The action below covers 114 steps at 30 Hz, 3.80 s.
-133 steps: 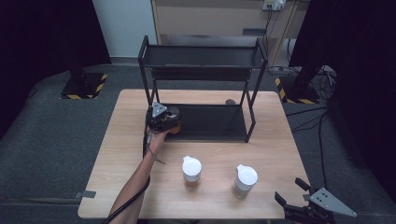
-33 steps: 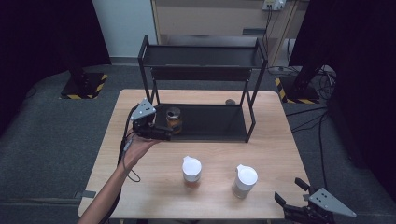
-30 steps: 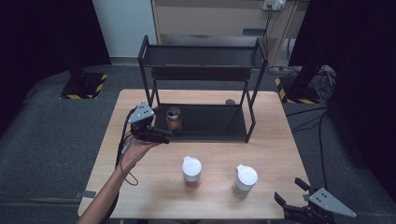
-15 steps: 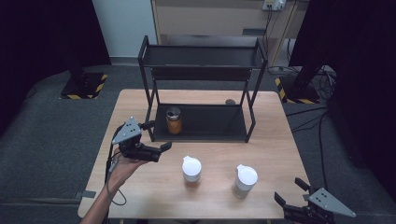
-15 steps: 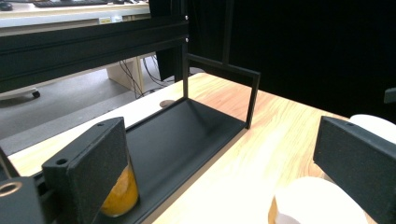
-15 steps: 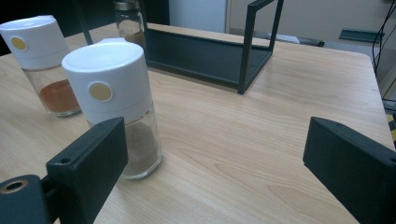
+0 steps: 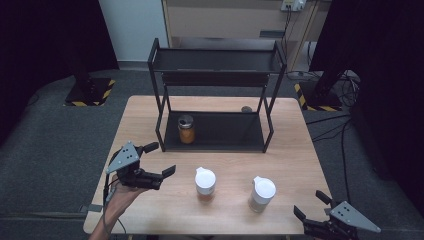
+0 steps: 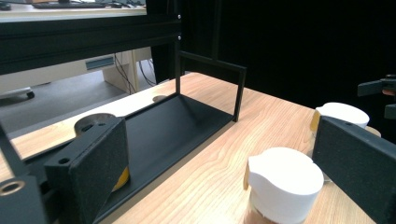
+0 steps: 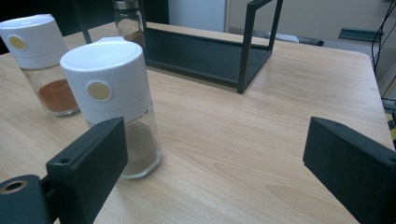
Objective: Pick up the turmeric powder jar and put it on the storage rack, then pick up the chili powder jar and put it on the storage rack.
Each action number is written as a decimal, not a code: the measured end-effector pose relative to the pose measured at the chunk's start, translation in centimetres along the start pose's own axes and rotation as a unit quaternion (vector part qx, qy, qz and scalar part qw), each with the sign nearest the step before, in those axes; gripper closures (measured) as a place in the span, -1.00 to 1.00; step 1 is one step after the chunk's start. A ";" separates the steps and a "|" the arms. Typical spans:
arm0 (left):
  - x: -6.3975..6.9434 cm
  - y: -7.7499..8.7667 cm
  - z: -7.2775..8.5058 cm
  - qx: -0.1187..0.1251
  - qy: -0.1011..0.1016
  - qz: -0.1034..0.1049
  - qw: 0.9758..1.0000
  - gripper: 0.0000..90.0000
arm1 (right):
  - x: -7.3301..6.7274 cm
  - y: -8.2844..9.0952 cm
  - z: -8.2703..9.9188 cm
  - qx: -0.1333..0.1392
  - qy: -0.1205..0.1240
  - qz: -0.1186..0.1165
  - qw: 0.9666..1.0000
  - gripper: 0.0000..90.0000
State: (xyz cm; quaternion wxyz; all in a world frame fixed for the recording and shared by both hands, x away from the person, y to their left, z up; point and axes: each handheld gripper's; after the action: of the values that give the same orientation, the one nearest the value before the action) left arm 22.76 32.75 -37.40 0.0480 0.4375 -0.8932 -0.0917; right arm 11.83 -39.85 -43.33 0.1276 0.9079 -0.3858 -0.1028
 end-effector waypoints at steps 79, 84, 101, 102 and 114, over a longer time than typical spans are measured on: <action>-0.4 6.3 11.9 -0.005 0.059 -0.024 0.998 -0.89 | 0.8 0.0 0.5 0.015 -0.017 -0.009 1.000 -0.84; -0.4 6.2 11.8 -0.005 0.058 -0.018 0.998 -0.89 | 0.8 0.1 0.5 0.014 -0.016 -0.009 1.000 -0.85; -0.3 6.1 11.8 -0.006 0.059 -0.020 0.998 -0.90 | 0.4 -0.2 -0.8 0.003 -0.012 0.012 1.000 -0.86; -0.4 6.1 11.8 -0.007 0.059 -0.021 0.998 -0.90 | 0.5 -0.2 -0.9 0.002 -0.014 0.010 1.000 -0.86; -0.4 6.1 11.9 -0.005 0.061 -0.020 0.998 -0.90 | -0.7 -1.2 -5.6 0.004 0.020 -0.012 1.000 -0.86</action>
State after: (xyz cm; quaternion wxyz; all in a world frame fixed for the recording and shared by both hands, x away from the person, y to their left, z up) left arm 16.35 38.16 -47.80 0.1029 0.4595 -0.8794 -0.0697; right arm 13.79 -37.66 -38.37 0.1302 0.9148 -0.3729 -0.0848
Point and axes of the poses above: each handheld gripper's, and its own axes: y roughly backward along the jaws, z roughly out of its underside, x roughly to its right, and after that the axes turned 12 degrees about -z, right-handed
